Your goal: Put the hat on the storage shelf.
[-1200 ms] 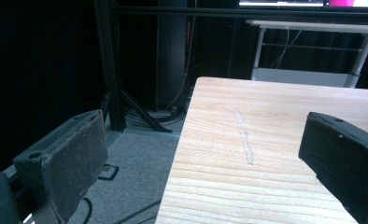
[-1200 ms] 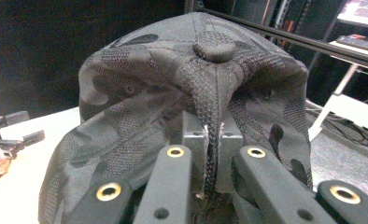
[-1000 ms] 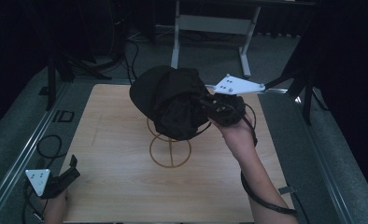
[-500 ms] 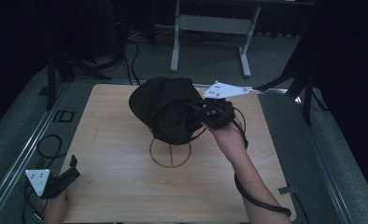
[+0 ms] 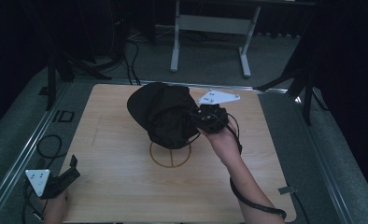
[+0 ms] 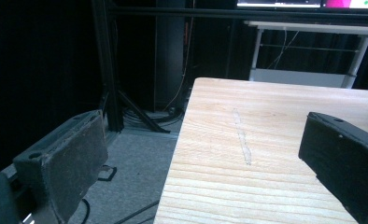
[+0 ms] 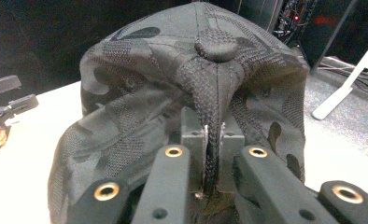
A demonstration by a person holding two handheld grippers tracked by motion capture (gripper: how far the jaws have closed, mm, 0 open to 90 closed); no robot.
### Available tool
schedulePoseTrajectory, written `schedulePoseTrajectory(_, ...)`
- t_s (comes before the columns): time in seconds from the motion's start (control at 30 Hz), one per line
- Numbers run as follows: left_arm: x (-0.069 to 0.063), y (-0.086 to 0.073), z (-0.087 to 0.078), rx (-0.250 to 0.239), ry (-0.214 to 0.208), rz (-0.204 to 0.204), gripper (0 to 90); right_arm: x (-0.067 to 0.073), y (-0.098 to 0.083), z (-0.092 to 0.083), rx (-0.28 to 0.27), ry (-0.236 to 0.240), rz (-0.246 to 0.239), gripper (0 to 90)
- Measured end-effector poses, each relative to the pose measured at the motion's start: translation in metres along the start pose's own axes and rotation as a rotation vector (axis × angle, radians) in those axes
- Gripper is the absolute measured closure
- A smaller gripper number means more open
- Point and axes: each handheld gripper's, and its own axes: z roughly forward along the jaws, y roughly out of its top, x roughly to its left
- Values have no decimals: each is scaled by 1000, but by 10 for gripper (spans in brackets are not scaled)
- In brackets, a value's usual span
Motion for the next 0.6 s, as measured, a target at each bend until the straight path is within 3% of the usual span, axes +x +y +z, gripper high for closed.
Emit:
schedulePoseTrajectory(0.1, 0, 0, 0, 0, -1, 0, 18, -1, -1, 3, -5, 13, 11, 715)
schedulePoseTrajectory(0.2, 0, 0, 0, 1, -2, 0, 18, -1, -3, 5, -3, 22, 22, 681)
schedulePoseTrajectory(0.6, 0, 0, 0, 2, -4, 0, 18, -1, -9, 10, 18, 23, 17, 652)
